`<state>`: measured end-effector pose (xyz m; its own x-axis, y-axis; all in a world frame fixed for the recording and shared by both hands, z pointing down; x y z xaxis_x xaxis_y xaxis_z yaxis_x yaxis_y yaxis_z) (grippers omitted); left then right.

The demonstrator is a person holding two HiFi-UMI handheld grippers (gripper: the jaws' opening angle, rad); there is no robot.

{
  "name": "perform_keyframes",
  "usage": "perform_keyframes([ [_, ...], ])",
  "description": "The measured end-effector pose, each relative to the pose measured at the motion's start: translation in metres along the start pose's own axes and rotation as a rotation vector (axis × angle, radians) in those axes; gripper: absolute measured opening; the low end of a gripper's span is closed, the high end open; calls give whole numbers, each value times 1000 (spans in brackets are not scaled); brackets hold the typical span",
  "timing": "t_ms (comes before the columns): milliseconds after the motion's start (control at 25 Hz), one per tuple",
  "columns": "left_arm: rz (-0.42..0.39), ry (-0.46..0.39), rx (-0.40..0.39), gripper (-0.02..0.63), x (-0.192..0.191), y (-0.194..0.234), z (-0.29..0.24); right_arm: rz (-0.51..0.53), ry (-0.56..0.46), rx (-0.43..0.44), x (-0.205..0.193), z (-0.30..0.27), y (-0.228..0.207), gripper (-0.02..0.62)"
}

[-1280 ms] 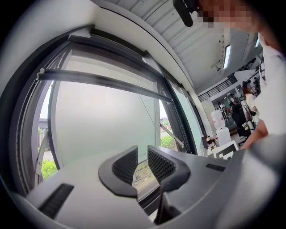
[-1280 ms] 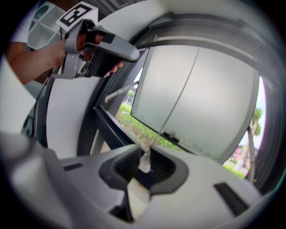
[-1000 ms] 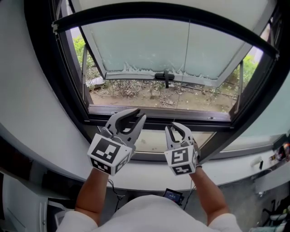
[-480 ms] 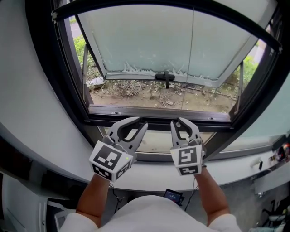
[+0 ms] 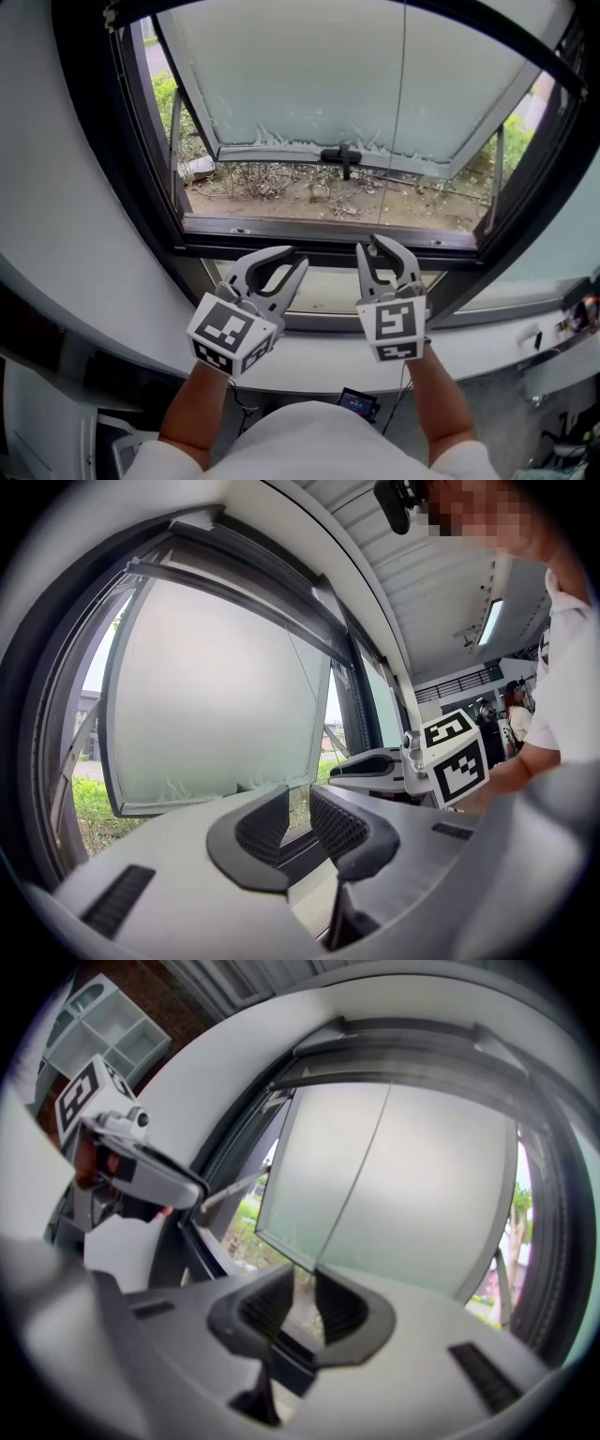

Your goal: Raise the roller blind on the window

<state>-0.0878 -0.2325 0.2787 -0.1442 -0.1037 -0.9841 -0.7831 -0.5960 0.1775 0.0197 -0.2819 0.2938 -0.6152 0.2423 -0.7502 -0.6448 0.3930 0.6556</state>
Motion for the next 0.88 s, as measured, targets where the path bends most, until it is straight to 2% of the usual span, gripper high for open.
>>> perform_keyframes([
  [440,16,19,-1,81,-7,4,1,8,-16,-26,7,-1,-10,77],
  [880,19,20,-12,81,-7,6,2,47,-53,-50,33,-4,-25,77],
])
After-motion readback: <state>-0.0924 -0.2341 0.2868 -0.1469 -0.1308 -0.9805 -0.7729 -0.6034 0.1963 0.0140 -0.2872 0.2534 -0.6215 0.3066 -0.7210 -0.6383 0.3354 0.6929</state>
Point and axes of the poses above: the fingertips, and each gripper's own axes: z backward along the fingers, y to its left, x out of its top, the point moved 1 cm from there along z, backward along the fingers, and after that the axes turned 15 degrees about z, right-handed, at the moved point
